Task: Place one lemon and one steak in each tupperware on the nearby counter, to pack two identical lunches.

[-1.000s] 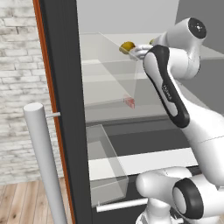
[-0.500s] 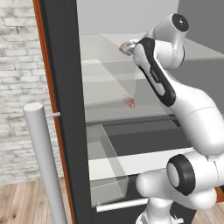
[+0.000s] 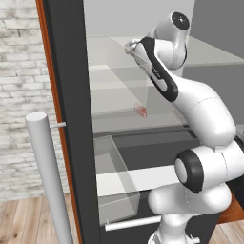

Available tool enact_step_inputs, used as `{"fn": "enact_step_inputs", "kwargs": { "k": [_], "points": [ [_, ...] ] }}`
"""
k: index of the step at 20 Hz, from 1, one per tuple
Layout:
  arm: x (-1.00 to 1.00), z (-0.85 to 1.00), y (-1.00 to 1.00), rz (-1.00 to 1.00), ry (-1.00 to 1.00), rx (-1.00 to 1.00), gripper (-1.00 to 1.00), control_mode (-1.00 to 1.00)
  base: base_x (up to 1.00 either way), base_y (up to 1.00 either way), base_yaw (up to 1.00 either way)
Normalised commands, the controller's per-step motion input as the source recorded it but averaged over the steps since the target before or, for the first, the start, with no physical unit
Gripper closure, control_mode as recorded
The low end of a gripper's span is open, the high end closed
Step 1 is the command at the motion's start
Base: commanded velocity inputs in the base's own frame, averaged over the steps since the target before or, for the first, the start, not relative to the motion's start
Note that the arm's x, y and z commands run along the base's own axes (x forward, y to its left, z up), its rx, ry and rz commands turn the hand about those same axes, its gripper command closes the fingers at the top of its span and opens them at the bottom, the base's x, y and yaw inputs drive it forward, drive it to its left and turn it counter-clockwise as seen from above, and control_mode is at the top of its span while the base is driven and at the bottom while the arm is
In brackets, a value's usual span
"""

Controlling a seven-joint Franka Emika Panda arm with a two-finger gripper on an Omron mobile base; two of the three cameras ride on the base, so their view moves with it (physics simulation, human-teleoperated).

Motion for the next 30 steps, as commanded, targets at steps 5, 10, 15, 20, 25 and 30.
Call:
{"fn": "enact_step_inputs", "kwargs": {
  "k": [5, 10, 15, 20, 25, 30],
  "points": [
    [0.36, 0.00, 0.15, -0.07, 0.00, -0.01, -1.00, -1.00, 0.00, 0.00, 0.00],
    [0.01, -0.07, 0.05, -0.14, 0.05, -0.03, -1.00, -1.00, 0.00, 0.00, 0.00],
    [0.00, -0.21, 0.06, -0.15, 0.10, -0.03, -1.00, -1.00, 0.00, 0.00, 0.00],
    [0.12, -0.28, 0.07, -0.10, 0.07, -0.02, 1.00, -1.00, 0.00, 0.00, 0.00],
    [0.29, -0.09, 0.00, -0.01, 0.01, 0.00, 1.00, -1.00, 0.00, 0.00, 0.00],
    [-0.23, -0.28, 0.00, 0.00, -0.06, -0.01, 1.00, -1.00, 0.00, 0.00, 0.00]
  ]
}}
